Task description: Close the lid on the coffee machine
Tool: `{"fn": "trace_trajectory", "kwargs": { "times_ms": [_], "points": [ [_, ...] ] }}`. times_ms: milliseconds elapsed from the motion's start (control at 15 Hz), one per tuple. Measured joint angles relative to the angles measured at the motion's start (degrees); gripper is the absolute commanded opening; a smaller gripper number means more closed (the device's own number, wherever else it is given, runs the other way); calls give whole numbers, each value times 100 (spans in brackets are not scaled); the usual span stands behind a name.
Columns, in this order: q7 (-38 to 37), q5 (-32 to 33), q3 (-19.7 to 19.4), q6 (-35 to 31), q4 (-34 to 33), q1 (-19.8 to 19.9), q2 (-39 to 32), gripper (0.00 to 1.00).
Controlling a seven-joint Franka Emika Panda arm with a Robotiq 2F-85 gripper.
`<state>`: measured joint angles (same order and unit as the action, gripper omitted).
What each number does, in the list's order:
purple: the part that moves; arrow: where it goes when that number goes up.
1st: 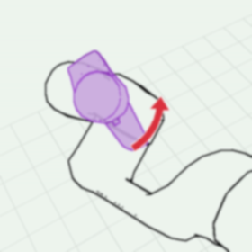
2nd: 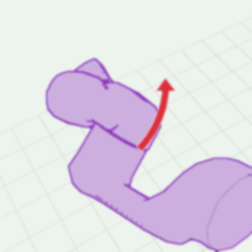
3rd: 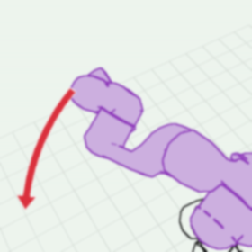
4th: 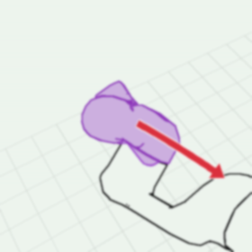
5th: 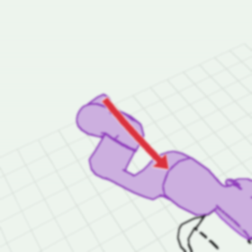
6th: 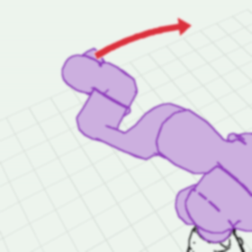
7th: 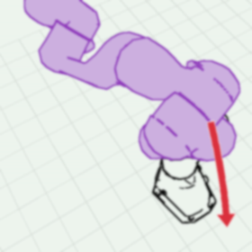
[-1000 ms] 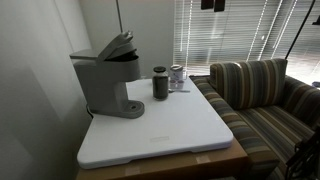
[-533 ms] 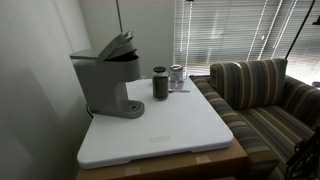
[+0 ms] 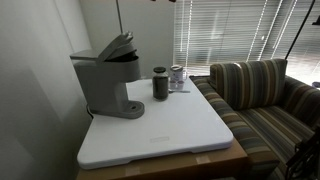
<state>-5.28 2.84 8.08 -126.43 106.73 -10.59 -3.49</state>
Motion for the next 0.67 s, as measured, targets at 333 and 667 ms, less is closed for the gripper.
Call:
{"fn": "trace_trajectory", "kwargs": {
  "times_ms": [333,667],
  "points": [
    [72,-1,3,97,-66,-3,-12,100],
    [523,-1,31,610,-762,-23,-320,100]
  ]
}}
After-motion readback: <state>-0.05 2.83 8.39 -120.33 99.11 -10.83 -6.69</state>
